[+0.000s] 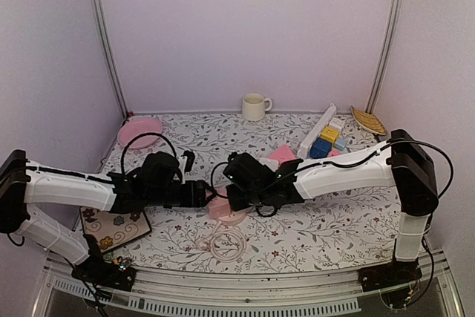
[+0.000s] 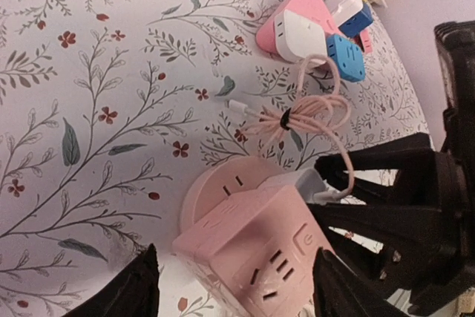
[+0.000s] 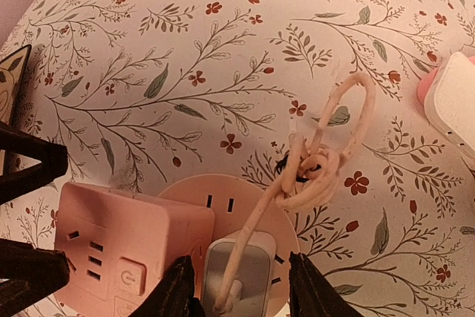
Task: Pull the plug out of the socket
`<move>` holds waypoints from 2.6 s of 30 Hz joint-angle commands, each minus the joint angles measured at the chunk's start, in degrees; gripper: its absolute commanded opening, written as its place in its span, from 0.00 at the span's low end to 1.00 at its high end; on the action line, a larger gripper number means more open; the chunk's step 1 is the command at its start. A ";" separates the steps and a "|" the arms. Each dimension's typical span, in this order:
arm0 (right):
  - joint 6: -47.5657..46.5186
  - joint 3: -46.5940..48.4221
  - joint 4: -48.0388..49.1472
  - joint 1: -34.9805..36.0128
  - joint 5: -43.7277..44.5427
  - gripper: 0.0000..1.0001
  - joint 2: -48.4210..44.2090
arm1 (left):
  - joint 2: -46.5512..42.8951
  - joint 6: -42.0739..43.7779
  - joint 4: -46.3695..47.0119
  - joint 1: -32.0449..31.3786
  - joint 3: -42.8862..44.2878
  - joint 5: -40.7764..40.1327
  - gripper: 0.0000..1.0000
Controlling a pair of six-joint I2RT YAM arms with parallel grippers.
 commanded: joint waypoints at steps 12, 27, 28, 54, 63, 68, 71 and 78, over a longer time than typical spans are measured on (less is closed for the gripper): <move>0.69 -2.15 -3.28 1.55 0.76 0.51 -3.14 | 5.32 -2.04 -0.20 0.84 0.23 3.73 0.64; -0.74 1.73 -3.20 1.95 3.81 0.37 2.07 | 7.57 -4.25 -3.75 0.40 1.37 1.13 0.59; -1.11 2.20 -3.19 1.94 4.35 0.35 2.20 | 7.83 -4.44 -4.05 0.36 1.46 0.88 0.59; -8.44 -1.85 9.29 5.16 10.45 0.04 -5.82 | 14.80 -6.83 -7.59 -0.82 3.41 -2.14 0.60; -11.22 -6.11 11.02 2.73 6.77 0.04 -7.62 | 2.00 5.82 -4.79 -1.28 4.80 -0.89 0.71; -14.08 -10.33 14.29 1.49 3.02 0.04 -10.86 | -3.55 15.12 -0.69 -1.96 1.85 1.14 0.76; -15.45 -12.14 15.88 0.97 0.95 0.04 -12.37 | -3.86 19.74 1.83 -3.35 0.40 3.32 0.77; -17.29 -16.70 18.74 -0.71 -4.83 0.04 -15.25 | -6.01 28.78 10.79 -10.98 -4.54 0.84 0.83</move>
